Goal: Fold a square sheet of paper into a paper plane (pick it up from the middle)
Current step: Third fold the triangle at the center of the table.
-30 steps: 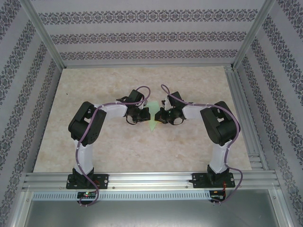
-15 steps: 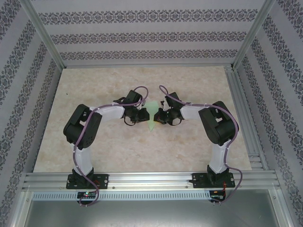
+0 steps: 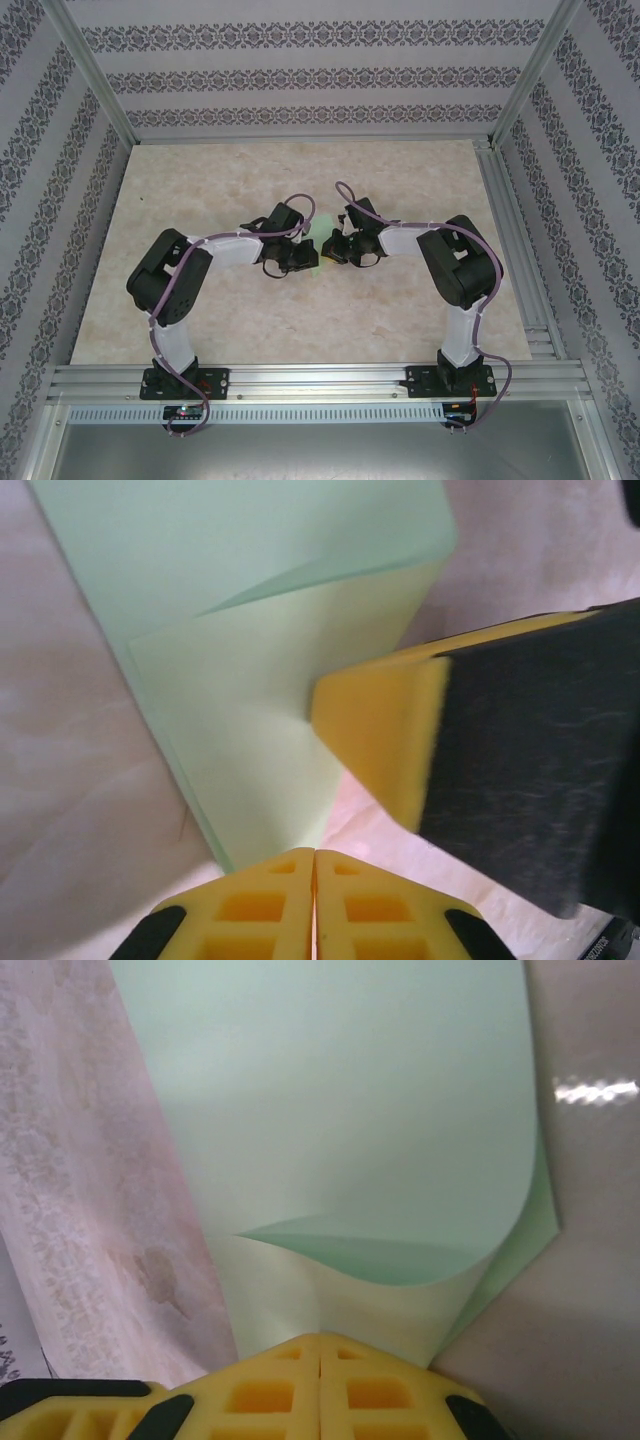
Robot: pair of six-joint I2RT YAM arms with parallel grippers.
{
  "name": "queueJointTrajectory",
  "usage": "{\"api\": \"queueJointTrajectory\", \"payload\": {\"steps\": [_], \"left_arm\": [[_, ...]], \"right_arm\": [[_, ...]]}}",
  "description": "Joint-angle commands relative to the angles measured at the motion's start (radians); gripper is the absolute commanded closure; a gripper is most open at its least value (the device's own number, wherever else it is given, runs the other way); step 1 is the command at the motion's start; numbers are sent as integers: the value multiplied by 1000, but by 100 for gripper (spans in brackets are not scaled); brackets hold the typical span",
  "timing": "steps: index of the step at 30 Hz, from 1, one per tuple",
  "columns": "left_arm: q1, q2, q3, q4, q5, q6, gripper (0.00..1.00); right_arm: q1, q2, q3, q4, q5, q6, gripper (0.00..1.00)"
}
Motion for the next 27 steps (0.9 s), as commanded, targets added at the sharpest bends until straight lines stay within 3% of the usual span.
{"api": "queueJointTrajectory", "payload": {"steps": [1, 15, 27], "left_arm": [[-12, 21, -11, 59, 33, -29, 91], [-14, 70, -35, -55, -55, 28, 92], [-14, 69, -89, -83, -66, 49, 93]], "right_arm": [[13, 17, -27, -1, 11, 18, 93], [-13, 43, 31, -37, -55, -140, 93], [-117, 80, 127, -124, -36, -291, 90]]}}
